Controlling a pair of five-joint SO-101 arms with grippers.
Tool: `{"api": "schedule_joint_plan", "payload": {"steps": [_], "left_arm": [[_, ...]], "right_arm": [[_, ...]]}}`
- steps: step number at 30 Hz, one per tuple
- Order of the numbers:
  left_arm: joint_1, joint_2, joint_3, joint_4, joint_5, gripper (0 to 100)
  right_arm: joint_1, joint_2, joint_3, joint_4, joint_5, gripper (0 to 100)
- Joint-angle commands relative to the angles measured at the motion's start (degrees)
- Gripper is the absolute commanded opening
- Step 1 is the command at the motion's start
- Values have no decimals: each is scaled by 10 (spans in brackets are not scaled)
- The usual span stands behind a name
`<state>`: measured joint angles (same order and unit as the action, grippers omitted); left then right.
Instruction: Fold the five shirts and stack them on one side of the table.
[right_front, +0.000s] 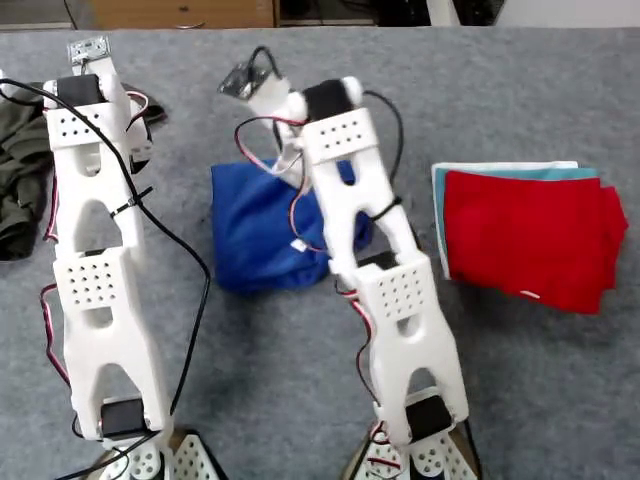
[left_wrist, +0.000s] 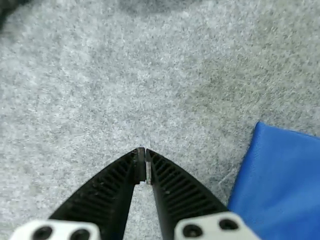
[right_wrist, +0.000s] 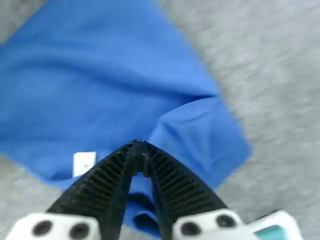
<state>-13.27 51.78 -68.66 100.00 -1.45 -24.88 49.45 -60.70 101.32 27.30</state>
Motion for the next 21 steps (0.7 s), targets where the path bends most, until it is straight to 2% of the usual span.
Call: {"api": "schedule_joint_plan", "payload": {"steps": [1,7,13,21], "left_arm": [[-7,-16,-26,-1,-4,19],[0,-11,-25,-1,-4,19],[-2,-10,-21,-4,-5,19],[-3,-10,-21,-5,-5,19]], "right_arm": [[-1,-67,52,8,-5,2],[14,-49,98,-6,6,2],[20,0,77,-35,7,2],[109,73,-46,-56,40,3]]}}
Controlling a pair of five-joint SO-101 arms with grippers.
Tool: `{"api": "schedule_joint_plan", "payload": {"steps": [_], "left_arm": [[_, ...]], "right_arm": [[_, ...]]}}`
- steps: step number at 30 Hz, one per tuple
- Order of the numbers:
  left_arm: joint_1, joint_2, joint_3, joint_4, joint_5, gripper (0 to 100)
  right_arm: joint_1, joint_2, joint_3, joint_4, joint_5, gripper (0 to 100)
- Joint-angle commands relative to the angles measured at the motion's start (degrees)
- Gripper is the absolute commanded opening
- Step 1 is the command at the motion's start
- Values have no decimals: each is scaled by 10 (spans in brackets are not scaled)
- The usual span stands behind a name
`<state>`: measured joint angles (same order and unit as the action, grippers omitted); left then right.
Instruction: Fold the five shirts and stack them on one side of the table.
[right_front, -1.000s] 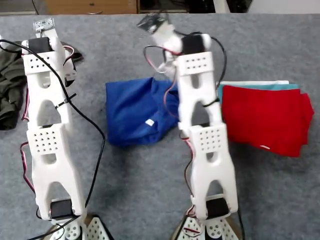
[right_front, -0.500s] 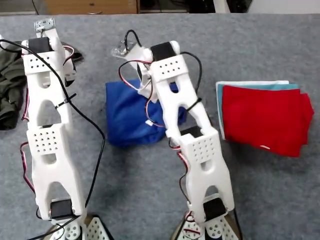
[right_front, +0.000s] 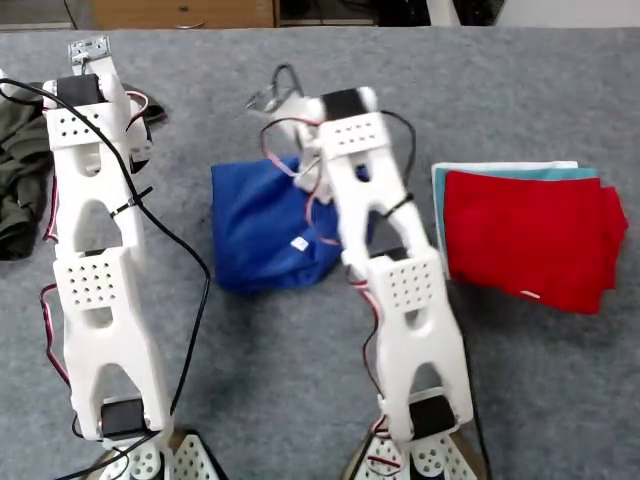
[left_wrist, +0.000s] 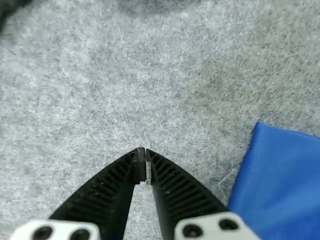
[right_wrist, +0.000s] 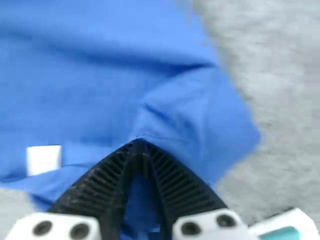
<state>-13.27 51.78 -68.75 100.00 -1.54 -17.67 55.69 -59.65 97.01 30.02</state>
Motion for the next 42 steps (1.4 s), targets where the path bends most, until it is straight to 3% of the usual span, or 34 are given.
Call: {"api": "schedule_joint_plan", "payload": {"steps": [1,9,17,24,30,34,42], "left_arm": [[-3,-10,-20,-5,-4,19],[7,21,-25,-5,-4,19],[10,30,-52,-2,-5,19],[13,30,-51,-1,-5,19],[12,30,-52,-1,-5,19],[11,30,-53,-1,-5,19],[10,30,-53,-1,-5,19]], "right_arm": [[47,20,-74,-15,17,3],[68,79,-237,-54,18,3],[105,111,-263,-145,18,3],[75,49,-342,59,11,3],[36,-38,-170,55,-68,2],[15,-88,-35,50,-81,2],[64,-57,7,-68,-76,3]]}}
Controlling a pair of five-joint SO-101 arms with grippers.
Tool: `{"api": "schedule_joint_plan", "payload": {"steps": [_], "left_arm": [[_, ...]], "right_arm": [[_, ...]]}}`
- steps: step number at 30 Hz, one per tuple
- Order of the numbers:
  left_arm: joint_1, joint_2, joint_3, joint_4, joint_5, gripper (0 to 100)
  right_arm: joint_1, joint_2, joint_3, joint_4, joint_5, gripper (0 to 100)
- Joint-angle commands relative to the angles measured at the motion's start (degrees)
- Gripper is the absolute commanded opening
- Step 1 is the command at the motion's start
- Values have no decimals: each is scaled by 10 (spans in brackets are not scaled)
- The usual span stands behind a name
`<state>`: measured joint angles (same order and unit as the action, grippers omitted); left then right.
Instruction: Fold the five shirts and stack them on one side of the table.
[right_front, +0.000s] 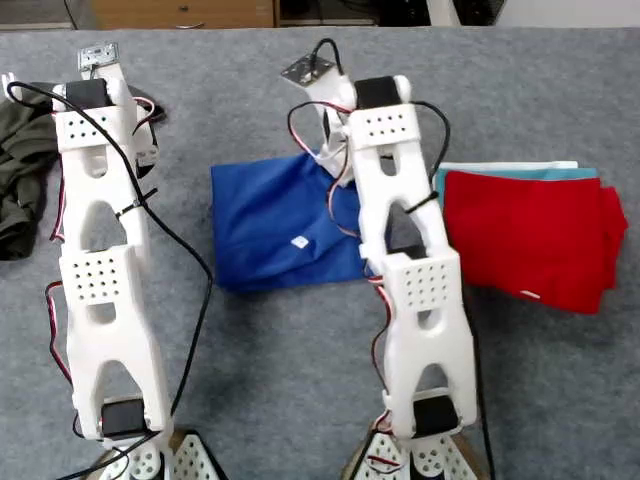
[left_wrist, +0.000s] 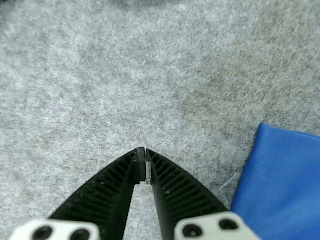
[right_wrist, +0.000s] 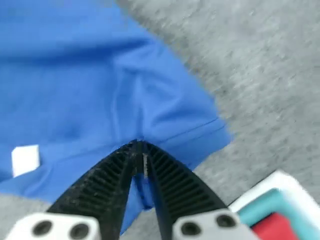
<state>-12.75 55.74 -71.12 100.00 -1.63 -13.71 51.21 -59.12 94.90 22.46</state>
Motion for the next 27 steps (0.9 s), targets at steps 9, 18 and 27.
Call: {"api": "schedule_joint_plan", "payload": {"steps": [9,18,27], "left_arm": [[4,-8,-28,-1,-4,19],[9,-8,-28,-1,-5,19],[51,-8,-27,7,-13,19]], "right_arm": [[54,82,-31,-157,23,3],[100,105,-160,-119,20,3],[36,102,-341,77,18,3]]}}
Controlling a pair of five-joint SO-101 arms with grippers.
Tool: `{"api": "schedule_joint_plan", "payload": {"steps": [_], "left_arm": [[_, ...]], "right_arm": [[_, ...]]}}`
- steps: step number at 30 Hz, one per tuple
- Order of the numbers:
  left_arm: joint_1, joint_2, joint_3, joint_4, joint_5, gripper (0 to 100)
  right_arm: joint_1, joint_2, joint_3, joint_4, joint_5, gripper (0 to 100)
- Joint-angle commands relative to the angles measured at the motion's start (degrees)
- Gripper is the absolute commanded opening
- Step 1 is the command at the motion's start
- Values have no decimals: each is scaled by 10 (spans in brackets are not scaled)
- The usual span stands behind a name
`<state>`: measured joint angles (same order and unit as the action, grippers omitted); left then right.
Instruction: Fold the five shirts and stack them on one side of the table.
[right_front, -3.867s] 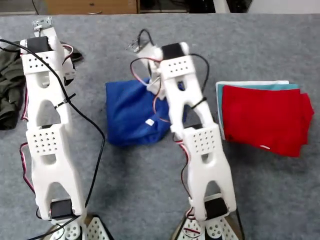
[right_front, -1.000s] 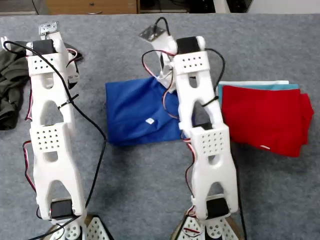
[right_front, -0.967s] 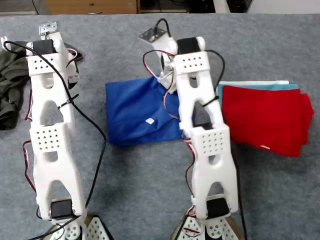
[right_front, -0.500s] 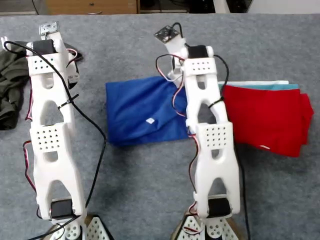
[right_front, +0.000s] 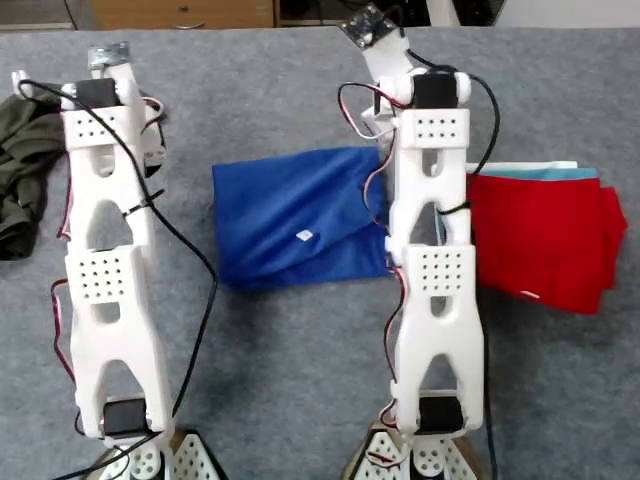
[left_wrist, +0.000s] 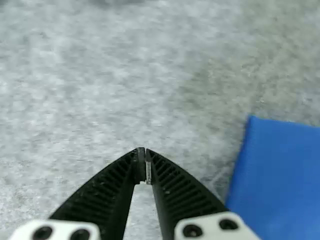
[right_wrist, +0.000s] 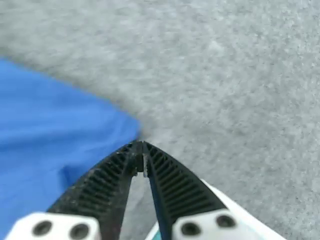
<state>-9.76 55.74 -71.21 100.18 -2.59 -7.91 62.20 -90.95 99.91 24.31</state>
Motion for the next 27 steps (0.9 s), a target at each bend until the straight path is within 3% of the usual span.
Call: {"api": "schedule_joint_plan", "payload": {"steps": [1,11,27], "left_arm": [[22,-8,-26,5,-5,19],[7,-8,-26,5,-6,19],[5,-8,-26,5,-6,19]], "right_arm": [[-28,-15,0,26,0,3],[-84,-175,376,21,-31,2],[-15,-272,557,24,13,2]]}}
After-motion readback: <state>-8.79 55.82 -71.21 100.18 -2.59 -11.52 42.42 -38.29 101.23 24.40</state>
